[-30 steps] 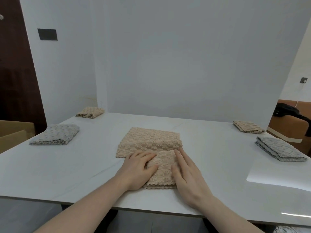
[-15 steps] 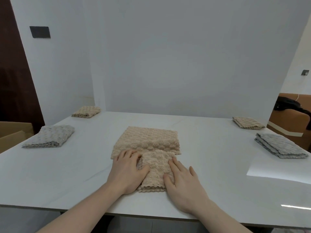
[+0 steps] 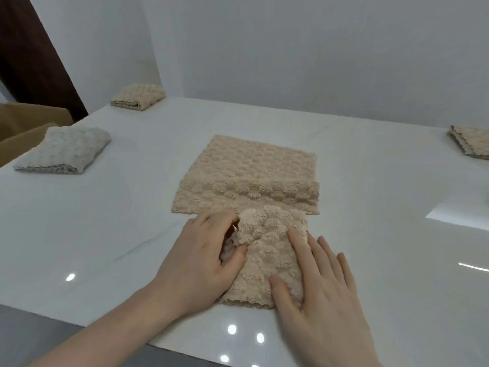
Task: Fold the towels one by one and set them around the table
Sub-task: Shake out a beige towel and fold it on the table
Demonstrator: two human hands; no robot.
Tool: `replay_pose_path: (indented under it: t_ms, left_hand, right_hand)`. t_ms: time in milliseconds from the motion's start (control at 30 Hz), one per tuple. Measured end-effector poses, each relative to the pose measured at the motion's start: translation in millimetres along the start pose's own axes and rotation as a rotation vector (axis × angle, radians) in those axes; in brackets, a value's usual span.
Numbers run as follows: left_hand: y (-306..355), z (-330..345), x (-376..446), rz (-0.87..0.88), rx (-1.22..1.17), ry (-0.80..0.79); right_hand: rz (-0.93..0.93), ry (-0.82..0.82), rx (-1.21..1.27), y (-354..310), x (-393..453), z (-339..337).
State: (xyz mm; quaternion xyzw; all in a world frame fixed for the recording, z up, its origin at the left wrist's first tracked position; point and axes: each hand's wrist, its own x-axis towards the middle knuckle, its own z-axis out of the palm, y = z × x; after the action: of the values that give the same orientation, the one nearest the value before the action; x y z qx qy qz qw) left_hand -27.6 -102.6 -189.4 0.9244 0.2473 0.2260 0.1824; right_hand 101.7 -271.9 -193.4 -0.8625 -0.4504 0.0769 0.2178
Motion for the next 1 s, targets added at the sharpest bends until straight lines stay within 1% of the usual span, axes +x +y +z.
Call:
replay_pose_path:
  t_ms: [67, 133, 200, 267, 333, 400, 433, 500, 533, 633, 733, 833, 933, 1000]
  left_hand:
    - [2.8, -4.5, -0.3, -0.028, -0.048, -0.045]
    - [5.4, -11.3, 2.0, -0.107, -0.094, -0.114]
    - [11.3, -20.3, 5.6, -0.245, -0.167, -0.191]
    - [21.1, -32.1, 12.8, -0.381, -0.258, -0.263]
    - [38.6, -47.7, 21.1, -0.521, -0.364, -0.316]
    - [62.6, -69.5, 28.1, -0.698, -0.556, -0.370]
    - [74.9, -82.4, 28.0, -0.746, -0.623, -0.405]
    - [96.5, -110.3, 24.1, -0.731, -0.690, -0.468]
    - [104.3, -125.1, 22.3, -0.733, -0.732, -0.481]
    - [112.5, -164.1, 11.7, -0.788, -0.864, -0.476]
    - [111.7, -183.1, 1.6, -0.832, -0.846, -0.498]
    - [110.7, -187.0, -0.6, -0.859, -0.836, -0.527]
    - [109.7, -185.5, 3.5, -0.931, -0.851, -0.533]
    - [105.3, -188.0, 3.0, -0.987, -0.866, -0.528]
  right_hand:
    - [0.000, 0.011, 0.060, 0.3, -0.4, -4.0]
    - [0.013, -0.008, 0.094, -0.1, 0.2, -11.4]
    - [0.043, -0.055, 0.161, -3.1, 0.8, -22.5]
    - [0.116, -0.099, 0.314, -10.1, 3.8, -39.5]
    - [0.250, -0.134, 0.485, -18.0, 6.3, -63.7]
    - [0.451, -0.163, 0.633, -29.7, 7.3, -93.5]
    - [0.573, -0.200, 0.728, -38.5, 6.2, -108.3]
    - [0.795, -0.286, 0.948, -60.5, -3.0, -134.7]
    - [0.845, -0.316, 1.011, -67.6, -10.0, -143.8]
    - [0.905, -0.407, 1.038, -84.6, -32.4, -166.1]
    - [0.846, -0.495, 0.982, -91.9, -46.0, -185.4]
    - [0.827, -0.472, 0.963, -88.8, -45.2, -185.4]
    - [0.860, -0.471, 0.994, -88.6, -31.3, -181.1]
    - [0.850, -0.484, 1.000, -93.7, -17.1, -174.7]
